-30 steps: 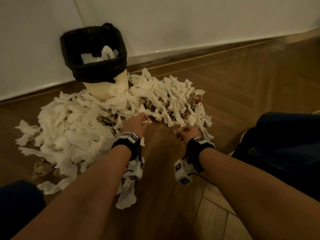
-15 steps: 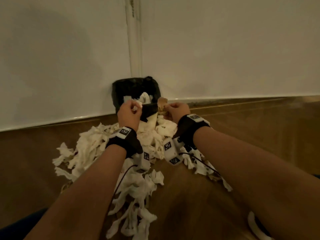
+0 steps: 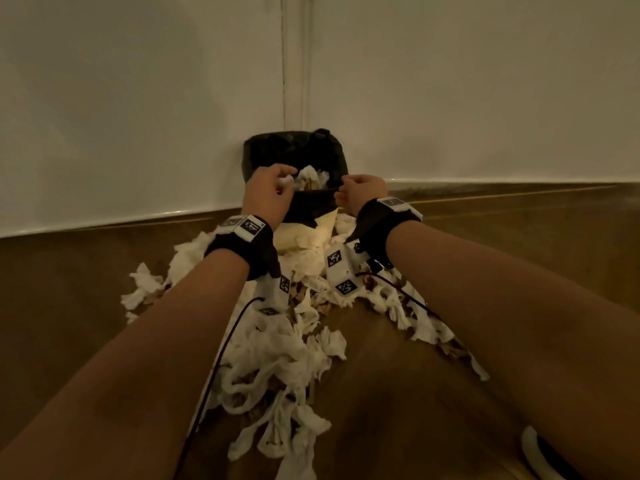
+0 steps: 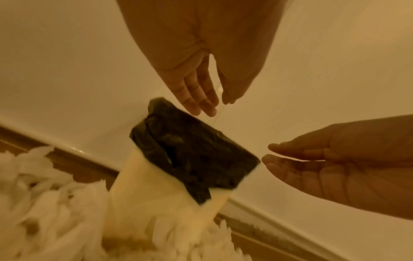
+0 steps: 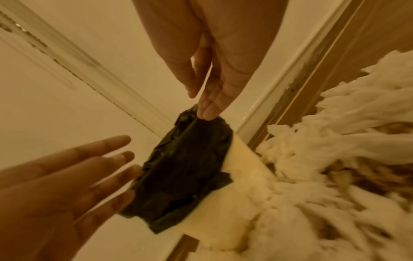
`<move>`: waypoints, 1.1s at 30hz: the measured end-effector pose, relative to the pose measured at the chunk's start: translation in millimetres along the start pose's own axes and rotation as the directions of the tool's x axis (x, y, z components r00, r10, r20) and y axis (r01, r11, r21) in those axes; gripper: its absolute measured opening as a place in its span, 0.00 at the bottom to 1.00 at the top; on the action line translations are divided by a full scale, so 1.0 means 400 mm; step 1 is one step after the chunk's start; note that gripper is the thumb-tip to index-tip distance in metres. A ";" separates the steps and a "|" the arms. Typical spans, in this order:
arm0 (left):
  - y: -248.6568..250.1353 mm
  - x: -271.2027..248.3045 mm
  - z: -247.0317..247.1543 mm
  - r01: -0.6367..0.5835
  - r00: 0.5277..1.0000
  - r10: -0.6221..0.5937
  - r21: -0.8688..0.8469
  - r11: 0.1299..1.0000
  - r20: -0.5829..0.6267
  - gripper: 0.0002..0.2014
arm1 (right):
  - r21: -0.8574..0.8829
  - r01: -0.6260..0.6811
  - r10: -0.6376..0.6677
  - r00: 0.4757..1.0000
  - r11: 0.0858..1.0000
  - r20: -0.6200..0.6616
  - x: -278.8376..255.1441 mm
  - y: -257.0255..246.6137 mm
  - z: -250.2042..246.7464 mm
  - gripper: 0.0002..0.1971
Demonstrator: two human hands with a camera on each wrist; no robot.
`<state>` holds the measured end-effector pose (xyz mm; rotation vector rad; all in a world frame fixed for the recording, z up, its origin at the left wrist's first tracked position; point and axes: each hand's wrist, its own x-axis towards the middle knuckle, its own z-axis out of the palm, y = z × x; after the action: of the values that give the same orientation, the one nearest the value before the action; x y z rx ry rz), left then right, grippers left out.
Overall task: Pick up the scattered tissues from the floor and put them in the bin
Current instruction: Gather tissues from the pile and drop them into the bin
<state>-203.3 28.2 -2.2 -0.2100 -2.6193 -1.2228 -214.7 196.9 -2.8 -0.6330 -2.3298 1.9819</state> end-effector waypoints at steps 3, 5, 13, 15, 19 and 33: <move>0.000 -0.063 0.067 -0.042 0.996 0.045 -0.046 0.998 0.071 0.11 | -0.159 -0.036 0.026 0.998 0.987 -0.061 -0.030 0.074 -0.053 0.13; -0.010 -0.105 0.120 -0.016 0.987 0.016 -0.005 1.000 0.161 0.10 | -0.297 -0.058 0.044 0.998 0.953 -0.052 -0.062 0.127 -0.086 0.13; -0.104 -0.255 0.244 -0.249 0.703 -0.214 0.518 0.819 0.678 0.12 | -0.805 0.170 0.183 0.928 0.568 0.325 -0.231 0.343 -0.110 0.13; -0.122 -0.275 0.250 -0.350 0.689 -0.218 0.580 0.735 0.692 0.13 | -0.834 0.268 0.228 0.881 0.483 0.415 -0.254 0.377 -0.094 0.15; -0.135 -0.298 0.252 -0.380 0.692 -0.267 0.653 0.656 0.671 0.15 | -0.843 0.387 0.266 0.826 0.374 0.497 -0.277 0.428 -0.065 0.22; -0.137 -0.336 0.280 -0.404 0.649 -0.318 0.668 0.625 0.691 0.18 | -0.873 0.312 0.329 0.836 0.375 0.439 -0.347 0.556 -0.006 0.24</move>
<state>-104.4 75.8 -149.2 -0.7608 -3.5224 0.3221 -22.3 180.6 -179.7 0.0597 -3.7607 0.5416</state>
